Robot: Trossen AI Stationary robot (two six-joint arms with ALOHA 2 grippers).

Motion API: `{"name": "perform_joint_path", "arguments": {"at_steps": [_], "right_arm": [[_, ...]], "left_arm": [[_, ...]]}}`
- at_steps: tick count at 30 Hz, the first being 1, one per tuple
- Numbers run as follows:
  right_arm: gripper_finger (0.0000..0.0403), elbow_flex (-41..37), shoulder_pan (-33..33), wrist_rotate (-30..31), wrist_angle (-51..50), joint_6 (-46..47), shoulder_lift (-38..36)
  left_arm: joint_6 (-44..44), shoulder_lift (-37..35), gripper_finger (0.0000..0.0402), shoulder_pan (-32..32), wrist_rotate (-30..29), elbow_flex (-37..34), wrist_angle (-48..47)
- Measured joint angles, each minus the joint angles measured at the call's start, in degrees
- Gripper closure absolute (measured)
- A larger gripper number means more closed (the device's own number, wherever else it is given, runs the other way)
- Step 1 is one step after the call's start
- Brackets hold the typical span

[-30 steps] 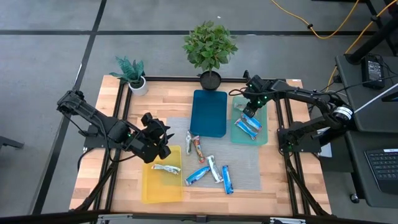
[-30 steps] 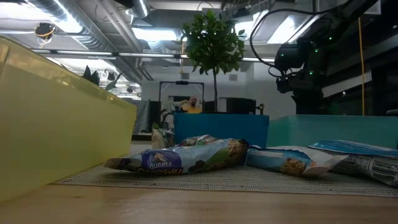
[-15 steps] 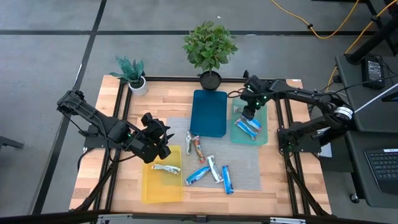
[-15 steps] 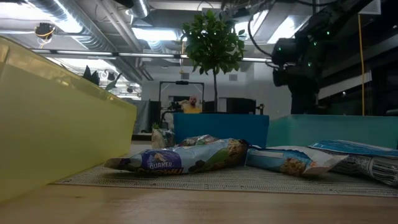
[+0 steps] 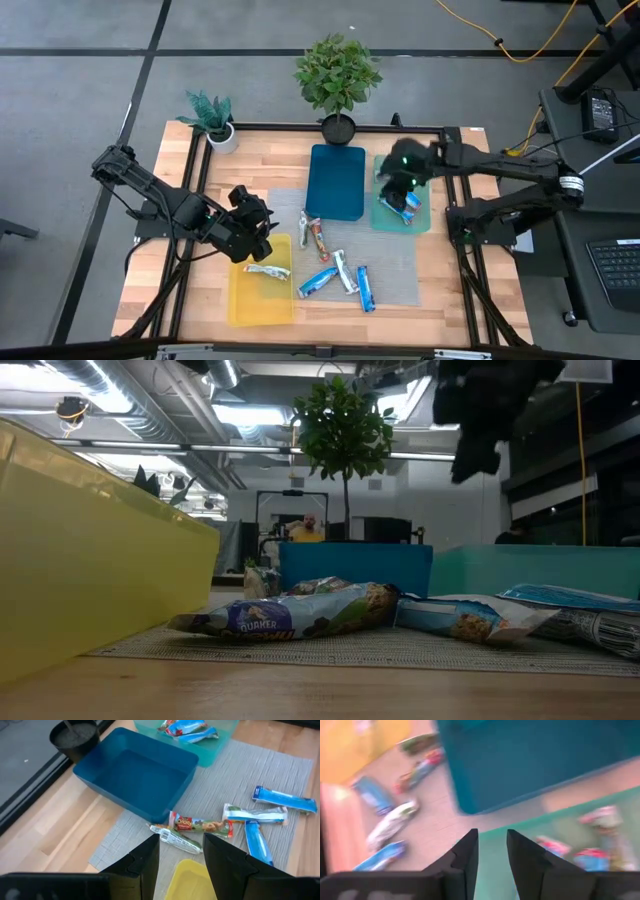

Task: Pick and place Granola Bars by type
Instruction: Put the blue granola bar into the blue bin

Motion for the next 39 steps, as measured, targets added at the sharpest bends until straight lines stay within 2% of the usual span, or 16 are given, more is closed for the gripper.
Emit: {"name": "perform_joint_path", "arguments": {"at_steps": [7, 12, 16, 19, 23, 32, 35, 39], "right_arm": [[0.0306, 0.00, 20.69, 3.85, 1.78, 9.46, -2.05], [0.0307, 0.02, 34.56, 8.50, 7.30, 8.35, -0.94], [0.0307, 0.02, 41.12, 8.97, 9.18, 7.25, 0.65], [0.0307, 0.00, 43.59, 8.51, 9.70, 4.05, 2.18], [0.0307, 0.00, 45.64, 6.06, 12.57, -5.29, 4.63], [0.0304, 0.00, 46.55, 2.12, 15.84, -22.85, 9.79], [0.0285, 0.00, 46.57, 1.97, 15.86, -29.85, 11.77], [0.0235, 0.00, 46.55, 3.30, 15.84, -37.43, 15.20]], "left_arm": [[5.45, 0.00, 0.0258, 0.02, 0.49, 0.00, 0.00], [8.94, 0.00, 0.0258, 0.02, 0.51, 0.00, 0.00], [9.44, 0.00, 0.0258, 0.02, 0.97, 0.00, 0.02], [8.36, 0.00, 0.0258, 0.02, 0.97, 0.00, 0.57], [8.51, 0.00, 0.0258, 0.02, 0.95, 0.00, 3.19], [8.88, 0.45, 0.0258, 0.02, -0.52, 0.00, 5.89], [8.18, 0.79, 0.0258, 0.02, -0.56, 0.00, 5.87], [6.12, 1.61, 0.0258, 0.02, -0.75, 0.00, 5.87]]}}
